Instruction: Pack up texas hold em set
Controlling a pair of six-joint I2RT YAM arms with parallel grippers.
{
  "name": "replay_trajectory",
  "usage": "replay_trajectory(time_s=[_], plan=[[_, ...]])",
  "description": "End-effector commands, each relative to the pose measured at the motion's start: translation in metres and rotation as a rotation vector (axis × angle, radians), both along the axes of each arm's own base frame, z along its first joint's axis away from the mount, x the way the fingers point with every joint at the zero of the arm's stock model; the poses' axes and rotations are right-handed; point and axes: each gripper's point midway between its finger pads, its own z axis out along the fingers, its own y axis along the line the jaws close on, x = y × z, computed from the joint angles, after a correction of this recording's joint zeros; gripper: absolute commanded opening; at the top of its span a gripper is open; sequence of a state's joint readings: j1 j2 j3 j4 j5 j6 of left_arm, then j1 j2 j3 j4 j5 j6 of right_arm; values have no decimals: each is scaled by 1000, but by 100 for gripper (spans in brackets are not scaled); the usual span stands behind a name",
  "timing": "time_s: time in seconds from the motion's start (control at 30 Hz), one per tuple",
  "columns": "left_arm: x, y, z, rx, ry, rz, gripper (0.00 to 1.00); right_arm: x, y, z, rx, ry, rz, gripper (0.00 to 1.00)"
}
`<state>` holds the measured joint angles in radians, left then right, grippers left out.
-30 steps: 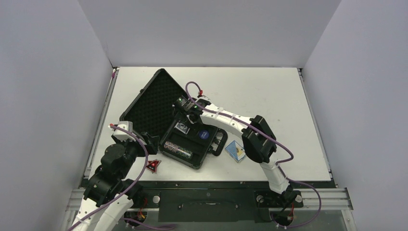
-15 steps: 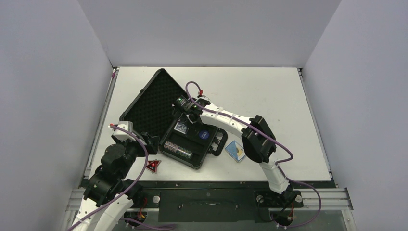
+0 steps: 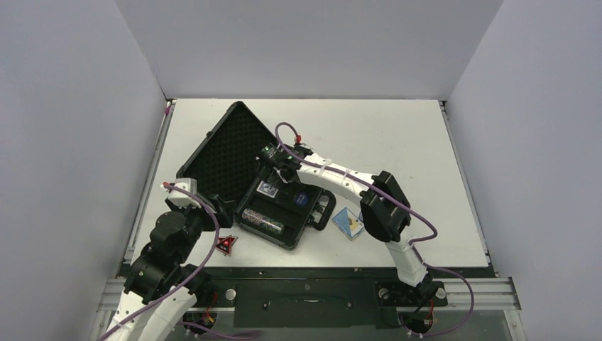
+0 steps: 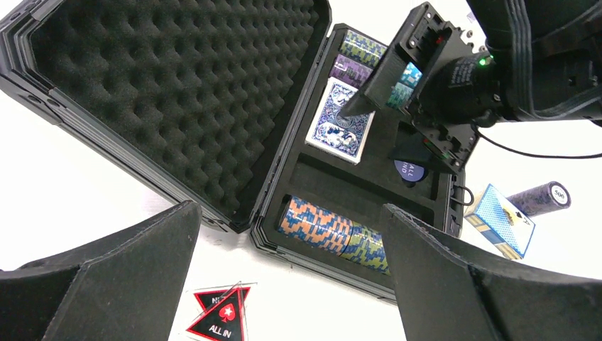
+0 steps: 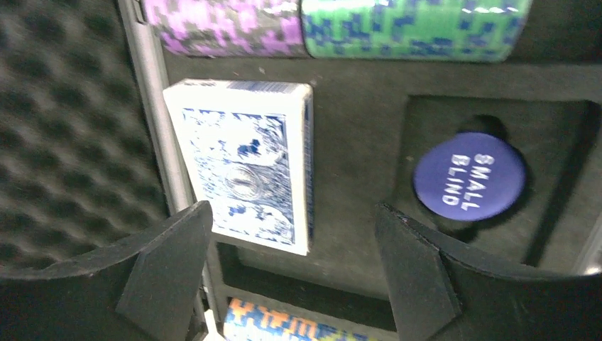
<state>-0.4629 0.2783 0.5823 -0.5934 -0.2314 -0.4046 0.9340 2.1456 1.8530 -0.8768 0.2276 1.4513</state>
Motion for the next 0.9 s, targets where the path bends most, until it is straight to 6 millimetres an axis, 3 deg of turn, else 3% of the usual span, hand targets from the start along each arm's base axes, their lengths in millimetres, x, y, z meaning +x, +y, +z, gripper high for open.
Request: replay_trajectory(time_s=[0.0,0.23,0.4,0.57,0.6,0.63,0.67,0.7,0.73,0.77,0.87], plan=[[6,-3,10,-15,-34,-2,96,-20,-21,31,-38,-15,47,80],[9,-8,5,2,6,-24,96,-23,-39,52,-51,-106,128,80],[14,-11,1,28,51,-22,96,-12,-71,103,-163,-268,159,81],[24,-26,-3,28,136,-65,99,-10,-119,157,-256,-423,143,83],[25,-29,-3,24,146,-70,97,-11,-127,158,-276,-430,139,86],[28,-33,-2,15,161,-73,95,-13,-140,173,-289,-468,123,88],[30,-34,-2,11,168,-74,94,-14,-149,173,-308,-472,115,95],[33,-37,-3,7,184,-71,92,-17,-160,183,-307,-494,100,98],[35,-38,-2,5,188,-69,92,-18,-170,177,-325,-480,91,99],[39,-40,-2,3,197,-66,90,-23,-178,182,-307,-479,86,100],[49,-46,-7,1,231,-60,87,-31,-197,167,-304,-438,109,100]])
